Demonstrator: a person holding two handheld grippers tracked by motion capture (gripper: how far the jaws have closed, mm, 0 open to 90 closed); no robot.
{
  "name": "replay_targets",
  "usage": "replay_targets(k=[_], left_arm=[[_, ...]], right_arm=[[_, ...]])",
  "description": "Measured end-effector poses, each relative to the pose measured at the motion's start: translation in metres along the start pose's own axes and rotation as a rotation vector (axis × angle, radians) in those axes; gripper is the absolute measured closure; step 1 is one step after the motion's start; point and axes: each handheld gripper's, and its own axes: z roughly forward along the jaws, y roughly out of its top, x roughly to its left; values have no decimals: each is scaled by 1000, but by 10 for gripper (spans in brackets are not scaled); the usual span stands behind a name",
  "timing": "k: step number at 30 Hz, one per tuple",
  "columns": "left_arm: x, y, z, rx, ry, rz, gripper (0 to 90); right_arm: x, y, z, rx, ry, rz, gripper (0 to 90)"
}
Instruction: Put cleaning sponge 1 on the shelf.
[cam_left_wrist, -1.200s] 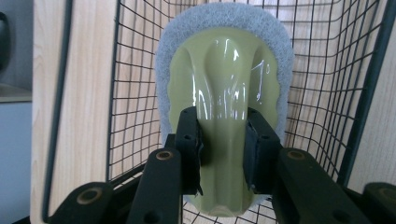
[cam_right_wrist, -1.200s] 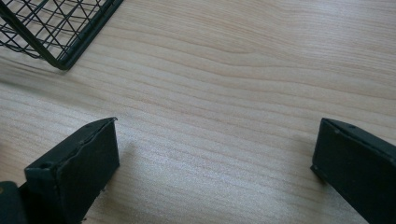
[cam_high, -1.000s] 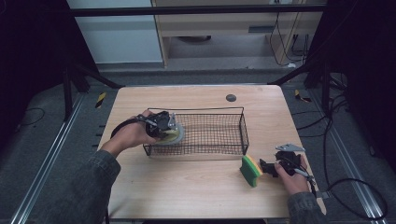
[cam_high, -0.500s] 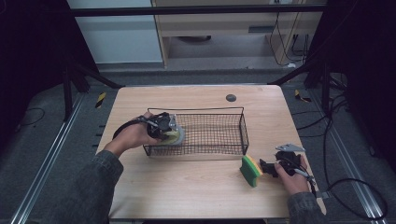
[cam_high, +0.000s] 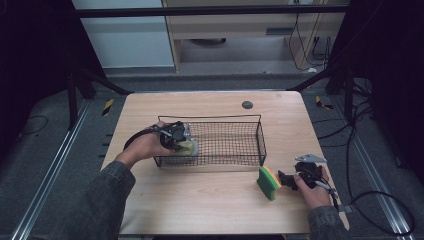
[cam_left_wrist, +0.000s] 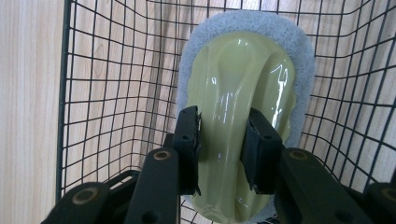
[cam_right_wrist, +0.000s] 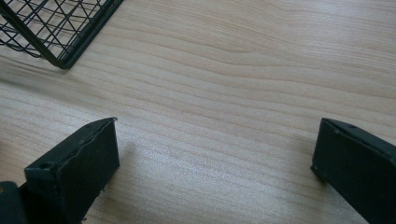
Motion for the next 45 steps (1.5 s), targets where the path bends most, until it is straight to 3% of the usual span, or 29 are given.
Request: replay_targets(k=[7, 11, 16, 18, 19, 25, 29, 33, 35, 38, 42, 45], left_arm=[[-2, 0, -6, -15, 5, -1, 654], [0, -3, -14, -66, 12, -20, 647], [-2, -3, -24, -95, 67, -34, 643], [-1, -3, -31, -131, 106, -64, 627], [-1, -3, -31, -131, 106, -64, 621], [1, -7, -43, -190, 179, -167, 531], [-2, -10, -47, -210, 225, -214, 309], [-7, -15, -51, -247, 238, -288, 167], [-10, -18, -53, -264, 242, -321, 127], [-12, -26, -58, -332, 223, -398, 91], [-23, -41, -63, -407, 237, -467, 54], [-31, -47, -65, -416, 249, -485, 47]], right_arm=[[0, 0, 0, 0, 0, -1, 7], [0, 0, 0, -1, -4, -4, 7], [0, 0, 0, -1, -4, -4, 7], [0, 0, 0, 0, -4, -5, 7], [0, 0, 0, 0, -4, -5, 7], [0, 0, 0, 0, -4, -2, 7], [0, 0, 0, 0, -4, -1, 6], [0, 0, 0, 0, -4, -2, 7], [0, 0, 0, 0, -5, -2, 7], [0, 0, 0, 0, -5, -3, 7], [0, 0, 0, -1, -5, -3, 7], [0, 0, 0, 0, -4, -2, 7]])
